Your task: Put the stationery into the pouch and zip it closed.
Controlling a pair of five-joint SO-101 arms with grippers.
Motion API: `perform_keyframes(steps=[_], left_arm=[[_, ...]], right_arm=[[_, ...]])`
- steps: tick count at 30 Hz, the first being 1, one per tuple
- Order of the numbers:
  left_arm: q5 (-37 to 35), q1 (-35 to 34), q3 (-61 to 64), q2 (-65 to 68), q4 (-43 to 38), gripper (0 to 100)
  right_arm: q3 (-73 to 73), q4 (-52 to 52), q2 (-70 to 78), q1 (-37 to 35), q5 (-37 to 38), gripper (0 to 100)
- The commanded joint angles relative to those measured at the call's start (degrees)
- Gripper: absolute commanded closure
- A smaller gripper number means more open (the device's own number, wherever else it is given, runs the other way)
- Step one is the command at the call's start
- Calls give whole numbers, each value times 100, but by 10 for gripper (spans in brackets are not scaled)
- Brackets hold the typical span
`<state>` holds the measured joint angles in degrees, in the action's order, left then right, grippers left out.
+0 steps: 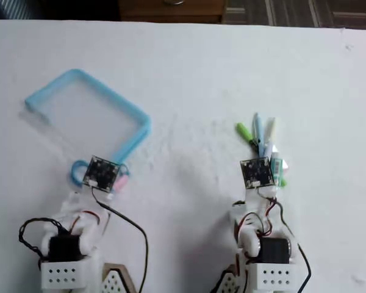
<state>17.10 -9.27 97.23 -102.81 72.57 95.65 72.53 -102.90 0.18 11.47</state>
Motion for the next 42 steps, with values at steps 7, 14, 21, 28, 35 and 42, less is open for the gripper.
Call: perform_keyframes(steps=[7,14,21,28,35,42], left_arm=[[1521,-593,-1002,-48,-1108,976],[703,-1042,-3622,418,-1248,941],[79,-444,-5530,3187,-571,884],[123,22,-6716,5692,-79,810],[571,505,-7349,7582,-105,808],[615,910,-7675,8664,-79,808]], right_arm=[[-1846,374,-4,-1121,35,978],[-2708,585,356,-1499,18,977],[-4185,664,2229,-1684,-18,974],[-4695,655,2932,-1675,-18,974],[-4695,655,2967,-1684,-18,974],[-4686,664,2985,-1701,-18,856]])
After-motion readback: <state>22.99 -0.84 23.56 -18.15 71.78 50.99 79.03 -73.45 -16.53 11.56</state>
